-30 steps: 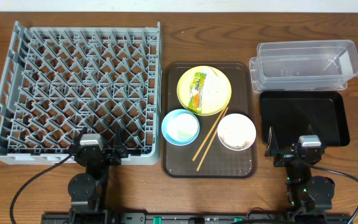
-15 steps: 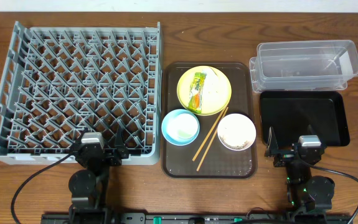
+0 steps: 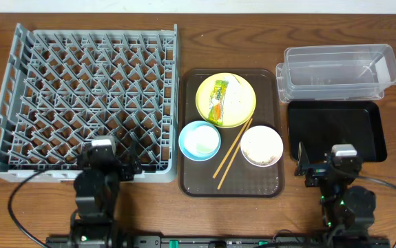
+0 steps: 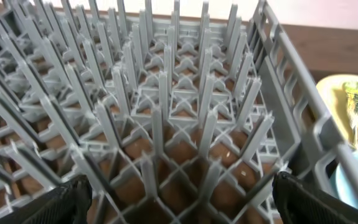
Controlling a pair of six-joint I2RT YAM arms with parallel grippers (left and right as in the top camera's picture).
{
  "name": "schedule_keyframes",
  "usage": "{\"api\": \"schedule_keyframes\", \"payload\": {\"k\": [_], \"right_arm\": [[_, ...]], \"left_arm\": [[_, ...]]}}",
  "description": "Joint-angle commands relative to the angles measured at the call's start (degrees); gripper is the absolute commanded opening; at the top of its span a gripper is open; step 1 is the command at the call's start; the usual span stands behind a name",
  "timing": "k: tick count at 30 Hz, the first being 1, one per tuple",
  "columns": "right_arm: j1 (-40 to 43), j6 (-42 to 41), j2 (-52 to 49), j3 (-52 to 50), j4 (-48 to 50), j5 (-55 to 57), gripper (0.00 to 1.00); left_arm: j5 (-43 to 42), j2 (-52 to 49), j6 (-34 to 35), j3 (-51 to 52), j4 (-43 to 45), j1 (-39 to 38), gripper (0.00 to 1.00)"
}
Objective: Sort waste into correct bins and load items into the dishwasher rack
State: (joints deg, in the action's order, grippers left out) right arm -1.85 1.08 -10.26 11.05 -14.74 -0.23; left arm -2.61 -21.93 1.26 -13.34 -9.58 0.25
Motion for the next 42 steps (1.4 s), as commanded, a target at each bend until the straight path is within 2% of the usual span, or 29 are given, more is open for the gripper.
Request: {"api": "schedule_keyframes", "payload": {"k": [1, 7, 18, 21, 30, 37, 42], "right_arm": [[-0.04, -0.22, -6.19, 5.92, -1.20, 0.42, 0.99], [-0.04, -0.22, -19.28, 15.76, -6.43, 0.39, 0.99], [-0.04, -0.20, -41.09, 35.28, -25.05, -2.75, 0.99], [-0.04, -0.20, -44.94, 39.30, -29.03, -2.86, 0.99], [-0.04, -0.17, -45.55, 41.44, -30.27, -2.91, 0.99], [-0.04, -0.17, -45.57, 41.44, -30.27, -2.86, 0.99], [-0.04, -0.17, -45.57, 41.44, -30.25, -2.84, 0.99]], "left_arm": [[0.00, -4.76, -0.57, -6.08, -2.25, -0.20, 0.94], [-2.58, -15.69, -0.59, -16.94, -8.44, -0.22, 0.94], [-4.50, -33.88, -0.57, -42.14, -34.67, -0.22, 0.94], [-4.48, -36.35, -0.57, -45.99, -38.86, -0.22, 0.94], [-4.83, -35.87, 0.96, -46.42, -40.33, -0.22, 0.94], [-8.02, -36.96, 2.45, -46.66, -37.13, -0.24, 0.93], [-8.11, -41.03, 2.43, -50.16, -36.61, -1.57, 0.88]]}}
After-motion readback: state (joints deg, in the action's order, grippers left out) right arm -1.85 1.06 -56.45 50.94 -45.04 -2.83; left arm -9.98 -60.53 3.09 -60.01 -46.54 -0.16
